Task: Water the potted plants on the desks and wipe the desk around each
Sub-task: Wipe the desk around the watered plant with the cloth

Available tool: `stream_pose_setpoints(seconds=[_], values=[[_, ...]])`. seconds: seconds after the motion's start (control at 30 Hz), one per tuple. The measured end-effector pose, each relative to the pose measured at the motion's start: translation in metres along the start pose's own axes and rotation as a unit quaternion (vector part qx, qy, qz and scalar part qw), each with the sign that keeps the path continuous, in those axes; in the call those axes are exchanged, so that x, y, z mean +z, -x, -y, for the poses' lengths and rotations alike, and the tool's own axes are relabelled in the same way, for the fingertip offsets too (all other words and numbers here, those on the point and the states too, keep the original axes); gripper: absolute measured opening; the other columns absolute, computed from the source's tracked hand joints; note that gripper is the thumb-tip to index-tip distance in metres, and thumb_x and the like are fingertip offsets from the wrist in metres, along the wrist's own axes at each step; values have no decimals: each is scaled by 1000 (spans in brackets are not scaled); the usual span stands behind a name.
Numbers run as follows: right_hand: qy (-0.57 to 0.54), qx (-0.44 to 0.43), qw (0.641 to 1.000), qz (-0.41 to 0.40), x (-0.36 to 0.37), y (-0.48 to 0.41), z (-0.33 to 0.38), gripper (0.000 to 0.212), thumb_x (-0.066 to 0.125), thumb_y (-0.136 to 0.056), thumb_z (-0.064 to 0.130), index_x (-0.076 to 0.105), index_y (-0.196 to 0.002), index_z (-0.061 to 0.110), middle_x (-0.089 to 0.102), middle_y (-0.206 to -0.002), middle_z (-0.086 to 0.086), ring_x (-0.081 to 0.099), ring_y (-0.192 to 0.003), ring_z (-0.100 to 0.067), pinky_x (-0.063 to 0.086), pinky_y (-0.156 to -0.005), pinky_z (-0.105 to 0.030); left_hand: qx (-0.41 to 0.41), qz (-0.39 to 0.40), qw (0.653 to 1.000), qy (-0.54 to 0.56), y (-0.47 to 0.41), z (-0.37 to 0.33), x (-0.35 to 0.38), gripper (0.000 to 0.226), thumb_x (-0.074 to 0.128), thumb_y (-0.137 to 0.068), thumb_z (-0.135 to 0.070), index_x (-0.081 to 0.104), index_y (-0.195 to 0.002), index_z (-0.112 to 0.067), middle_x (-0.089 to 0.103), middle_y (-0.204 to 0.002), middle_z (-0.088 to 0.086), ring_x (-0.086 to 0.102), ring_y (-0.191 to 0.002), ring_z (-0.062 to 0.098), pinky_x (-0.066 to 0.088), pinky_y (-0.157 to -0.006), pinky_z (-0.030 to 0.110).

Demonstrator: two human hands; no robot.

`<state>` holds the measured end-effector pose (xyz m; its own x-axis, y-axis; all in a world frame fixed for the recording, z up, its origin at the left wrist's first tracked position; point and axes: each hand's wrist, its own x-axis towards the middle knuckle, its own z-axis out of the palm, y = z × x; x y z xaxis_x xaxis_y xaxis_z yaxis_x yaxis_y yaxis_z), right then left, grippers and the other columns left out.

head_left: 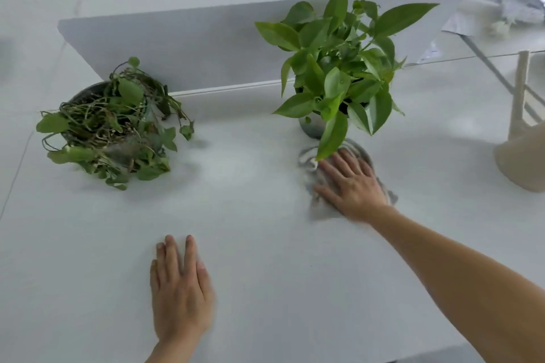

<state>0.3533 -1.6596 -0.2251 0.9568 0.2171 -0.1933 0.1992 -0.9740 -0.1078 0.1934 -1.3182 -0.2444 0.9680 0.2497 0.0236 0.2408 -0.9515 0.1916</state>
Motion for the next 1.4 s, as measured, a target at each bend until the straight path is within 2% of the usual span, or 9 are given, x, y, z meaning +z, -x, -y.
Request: stream_pose_setpoints(seconds=[0.17,0.27,0.37,0.43,0.63,0.73,1.03,1.23,1.4], values=[[-104,289,951,-29,11,-21,117,72,18,-100,57,6,-161,19,-9,-167,-15,-14,-153,-34,-7,-122,-55,7,-1,1000,-6,1,-1,-1,56,27,-94,-29,47,-141,-5,34,-149,28,30,-139,43,24,-112,52],[-67,53,996,12,22,-21,211,73,15,-99,59,-3,-159,22,-14,-166,-12,-21,-151,-34,-16,-119,-56,7,-13,1000,-17,1,0,1,56,28,-94,-29,48,-140,-6,34,-150,27,33,-138,42,27,-111,52],[16,-215,975,63,6,-73,213,71,11,-98,67,-6,-158,35,-15,-166,-1,-22,-151,-24,-15,-120,-54,11,-25,999,-17,-1,1,1,54,29,-94,-27,43,-143,-8,32,-152,25,32,-140,41,27,-112,51],[50,-243,967,55,-7,-124,179,71,12,-96,71,-3,-158,39,-11,-167,3,-16,-153,-19,-11,-123,-49,12,-24,1000,-11,1,1,2,54,29,-94,-27,39,-144,-10,32,-152,24,31,-141,40,28,-112,52],[-94,174,975,-96,-18,-237,125,74,24,-94,69,28,-156,29,17,-166,-7,6,-153,-30,2,-121,-57,19,-11,1000,-9,0,7,6,53,22,-98,-28,40,-144,-9,32,-152,24,30,-141,39,28,-111,52],[-117,253,956,-96,-19,-246,146,78,18,-94,67,24,-158,23,13,-166,-14,-1,-153,-37,-3,-118,-65,18,9,1000,2,-2,9,3,55,22,-97,-29,38,-146,-10,29,-154,23,27,-143,38,26,-112,52],[-27,-62,997,40,10,-60,212,70,10,-99,62,-5,-159,30,-18,-166,-7,-25,-150,-28,-10,-121,-55,4,72,997,-8,-9,4,-7,58,26,-94,-29,36,-147,-9,24,-156,22,21,-145,36,18,-116,49],[29,-205,978,38,30,70,96,66,25,-99,66,20,-158,38,17,-167,0,6,-155,-23,7,-121,-46,-8,82,996,-22,-9,5,-8,59,20,-96,-32,30,-150,-12,19,-158,20,15,-147,34,11,-118,46],[-20,176,984,20,13,102,-28,74,7,-92,74,3,-158,41,-3,-168,4,-10,-154,-17,1,-124,-43,-24,96,995,-15,-11,5,-10,64,8,-95,-37,20,-153,-15,9,-160,18,4,-149,32,2,-121,43]])
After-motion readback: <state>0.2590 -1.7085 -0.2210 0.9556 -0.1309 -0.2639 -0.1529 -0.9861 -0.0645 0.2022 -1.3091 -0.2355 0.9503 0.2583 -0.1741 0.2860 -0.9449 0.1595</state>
